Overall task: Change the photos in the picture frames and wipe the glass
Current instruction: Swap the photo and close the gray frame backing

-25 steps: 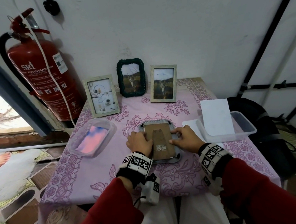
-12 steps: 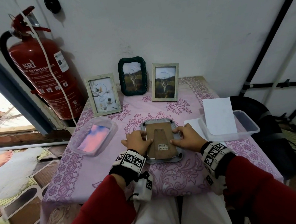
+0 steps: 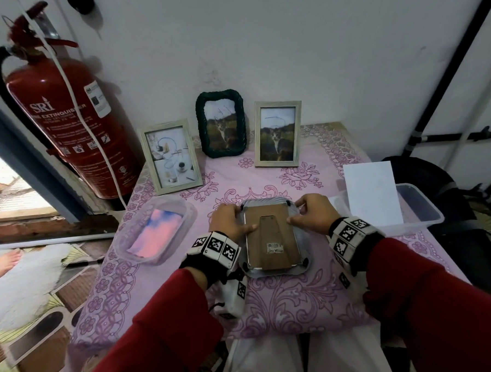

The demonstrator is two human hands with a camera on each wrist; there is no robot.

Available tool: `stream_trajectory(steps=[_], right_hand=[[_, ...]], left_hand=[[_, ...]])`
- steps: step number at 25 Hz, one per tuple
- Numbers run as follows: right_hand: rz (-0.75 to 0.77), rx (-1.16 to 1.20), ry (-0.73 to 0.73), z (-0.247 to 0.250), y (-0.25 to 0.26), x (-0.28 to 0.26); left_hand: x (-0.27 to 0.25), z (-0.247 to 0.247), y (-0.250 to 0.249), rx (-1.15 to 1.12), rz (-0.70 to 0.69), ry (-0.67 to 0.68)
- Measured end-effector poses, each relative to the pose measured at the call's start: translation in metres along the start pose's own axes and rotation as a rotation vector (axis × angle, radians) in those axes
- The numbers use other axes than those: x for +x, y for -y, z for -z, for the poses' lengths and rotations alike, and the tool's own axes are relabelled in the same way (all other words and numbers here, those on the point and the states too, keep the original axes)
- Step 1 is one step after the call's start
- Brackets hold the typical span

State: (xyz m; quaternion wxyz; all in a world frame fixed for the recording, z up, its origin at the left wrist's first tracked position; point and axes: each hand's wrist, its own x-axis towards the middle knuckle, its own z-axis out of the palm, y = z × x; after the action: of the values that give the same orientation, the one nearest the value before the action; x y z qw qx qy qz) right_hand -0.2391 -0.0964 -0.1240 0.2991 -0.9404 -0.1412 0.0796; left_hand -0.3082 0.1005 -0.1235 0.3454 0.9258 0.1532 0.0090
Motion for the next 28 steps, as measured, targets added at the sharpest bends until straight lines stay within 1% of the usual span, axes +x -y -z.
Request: stream_trajectory(steps=[2,6,11,14,17,28], right_hand=[[-0.021,0.023,-0.009,-0.004,-0.003,0.002],[0.006,0.020,-0.059,-0.010,-0.005,0.001],[-0.013,0.062,-0.051,-0.016,-0.006,0.001],[0.004,0.082,-0.050,-0.018,-0.007,0.000],[0.004,0.088,-0.056,-0.019,-0.008,0.000],[0.012,0.153,0.003,-0.019,-0.010,0.004]], left_hand=[[0.003,-0.003,0.004,0.063,0.011,0.008],[0.006,-0.006,0.010,0.096,0.000,0.016],[0.009,-0.008,0.016,-0.022,0.022,0.002],[0.010,-0.008,0.019,-0.073,0.021,0.005],[0.009,-0.008,0.021,-0.104,0.000,-0.009],[0.006,-0.011,0.024,-0.229,-0.016,-0.055]])
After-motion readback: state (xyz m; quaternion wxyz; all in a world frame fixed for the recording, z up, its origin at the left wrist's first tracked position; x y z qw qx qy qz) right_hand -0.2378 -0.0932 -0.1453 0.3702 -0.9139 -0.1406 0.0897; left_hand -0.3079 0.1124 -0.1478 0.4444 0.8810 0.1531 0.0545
